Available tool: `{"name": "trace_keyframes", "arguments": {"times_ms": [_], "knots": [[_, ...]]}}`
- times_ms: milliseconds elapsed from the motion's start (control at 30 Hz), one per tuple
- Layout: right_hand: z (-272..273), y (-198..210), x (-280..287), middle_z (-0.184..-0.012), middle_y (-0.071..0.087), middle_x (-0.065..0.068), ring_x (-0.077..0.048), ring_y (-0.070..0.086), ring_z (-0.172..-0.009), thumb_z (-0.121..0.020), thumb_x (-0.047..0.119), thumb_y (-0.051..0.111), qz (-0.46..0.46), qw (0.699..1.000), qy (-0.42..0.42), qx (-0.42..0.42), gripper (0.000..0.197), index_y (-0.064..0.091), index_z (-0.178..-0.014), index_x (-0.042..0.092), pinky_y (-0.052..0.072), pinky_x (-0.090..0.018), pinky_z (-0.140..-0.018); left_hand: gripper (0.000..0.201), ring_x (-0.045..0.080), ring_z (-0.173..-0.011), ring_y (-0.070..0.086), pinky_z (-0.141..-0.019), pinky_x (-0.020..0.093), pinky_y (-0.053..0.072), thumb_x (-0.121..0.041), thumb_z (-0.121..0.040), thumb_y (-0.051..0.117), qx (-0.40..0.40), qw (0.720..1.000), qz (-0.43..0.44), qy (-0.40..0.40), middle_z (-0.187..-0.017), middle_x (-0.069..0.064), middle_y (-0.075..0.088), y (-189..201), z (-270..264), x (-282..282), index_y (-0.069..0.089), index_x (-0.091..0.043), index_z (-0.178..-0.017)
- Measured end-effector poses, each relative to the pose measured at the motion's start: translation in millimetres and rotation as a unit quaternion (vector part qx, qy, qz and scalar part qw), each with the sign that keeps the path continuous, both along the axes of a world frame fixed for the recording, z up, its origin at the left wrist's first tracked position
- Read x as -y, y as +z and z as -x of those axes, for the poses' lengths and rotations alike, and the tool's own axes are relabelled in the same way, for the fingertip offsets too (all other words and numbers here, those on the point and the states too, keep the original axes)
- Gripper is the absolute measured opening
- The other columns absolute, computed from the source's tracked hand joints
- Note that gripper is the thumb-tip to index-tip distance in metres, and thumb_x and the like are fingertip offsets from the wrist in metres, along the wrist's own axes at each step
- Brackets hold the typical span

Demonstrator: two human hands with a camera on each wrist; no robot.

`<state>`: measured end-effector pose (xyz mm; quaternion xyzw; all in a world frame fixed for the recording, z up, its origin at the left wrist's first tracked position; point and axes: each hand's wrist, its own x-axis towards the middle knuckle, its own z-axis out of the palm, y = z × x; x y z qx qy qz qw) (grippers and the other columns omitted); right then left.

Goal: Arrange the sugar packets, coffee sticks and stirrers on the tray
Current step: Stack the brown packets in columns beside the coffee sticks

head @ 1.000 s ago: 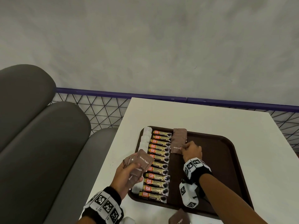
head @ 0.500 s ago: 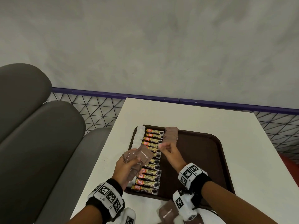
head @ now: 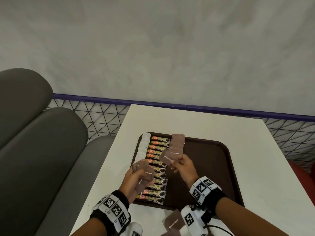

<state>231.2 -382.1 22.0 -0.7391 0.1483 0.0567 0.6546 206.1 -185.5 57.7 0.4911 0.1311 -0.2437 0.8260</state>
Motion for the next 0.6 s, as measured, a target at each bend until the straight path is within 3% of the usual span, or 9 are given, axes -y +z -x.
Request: {"name": "trace_keyframes", "arguments": {"times_ms": [67, 167, 233, 333, 433, 600], "knots": [[-7, -8, 13, -0.082, 0.059, -0.007, -0.016, 0.054, -0.065, -0.088, 0.004, 0.056, 0.05, 0.997, -0.051, -0.003, 0.016, 0.049, -0.082, 0.017, 0.046, -0.023, -0.057, 0.037, 0.031, -0.085, 0.054, -0.07, 0.039, 0.049, 0.02, -0.081, 0.042, -0.004, 1.0, 0.013, 0.007, -0.086, 0.017, 0.059, 0, -1, -3, 0.06, -0.01, -0.091], [-18, -16, 30, -0.079, 0.057, -0.005, -0.021, 0.053, -0.075, -0.085, 0.005, 0.059, 0.116, 0.988, -0.096, -0.023, 0.023, 0.048, -0.074, 0.022, 0.049, -0.042, -0.074, 0.044, 0.035, -0.101, 0.058, -0.067, 0.039, 0.058, 0.017, -0.081, 0.048, -0.026, 0.999, -0.003, 0.037, -0.107, 0.021, 0.06, -5, -5, -8, 0.055, -0.012, -0.113], [-24, -19, 36, -0.075, 0.056, 0.0, -0.023, 0.055, -0.078, -0.083, 0.003, 0.06, 0.138, 0.984, -0.103, -0.04, 0.026, 0.048, -0.071, 0.022, 0.049, -0.044, -0.081, 0.042, 0.036, -0.103, 0.059, -0.068, 0.039, 0.06, 0.014, -0.083, 0.051, -0.033, 0.998, -0.004, 0.049, -0.112, 0.022, 0.061, -7, -6, -10, 0.055, -0.011, -0.116], [-31, -20, 40, -0.076, 0.057, -0.002, -0.024, 0.055, -0.078, -0.08, 0.001, 0.063, 0.157, 0.98, -0.109, -0.05, 0.022, 0.052, -0.074, 0.019, 0.05, -0.041, -0.079, 0.031, 0.033, -0.098, 0.062, -0.068, 0.04, 0.06, 0.005, -0.089, 0.051, -0.026, 0.998, -0.018, 0.048, -0.113, 0.022, 0.064, -8, -6, -11, 0.056, -0.007, -0.117], [-37, -23, 37, -0.077, 0.057, -0.005, -0.023, 0.054, -0.077, -0.079, 0.0, 0.065, 0.171, 0.978, -0.097, -0.062, 0.018, 0.054, -0.079, 0.014, 0.047, -0.031, -0.067, 0.031, 0.032, -0.096, 0.065, -0.068, 0.039, 0.06, -0.002, -0.089, 0.056, -0.017, 0.998, -0.043, 0.043, -0.111, 0.021, 0.066, -10, -7, -11, 0.056, -0.007, -0.119], [-41, -31, 27, -0.065, 0.05, 0.003, -0.02, 0.052, -0.075, -0.081, 0.003, 0.065, 0.204, 0.973, -0.078, -0.074, 0.013, 0.055, -0.082, 0.011, 0.04, -0.025, -0.069, 0.036, 0.031, -0.098, 0.066, -0.068, 0.037, 0.058, -0.008, -0.087, 0.06, -0.005, 0.998, -0.056, 0.038, -0.113, 0.019, 0.067, -15, -10, -12, 0.056, -0.009, -0.123]]}}
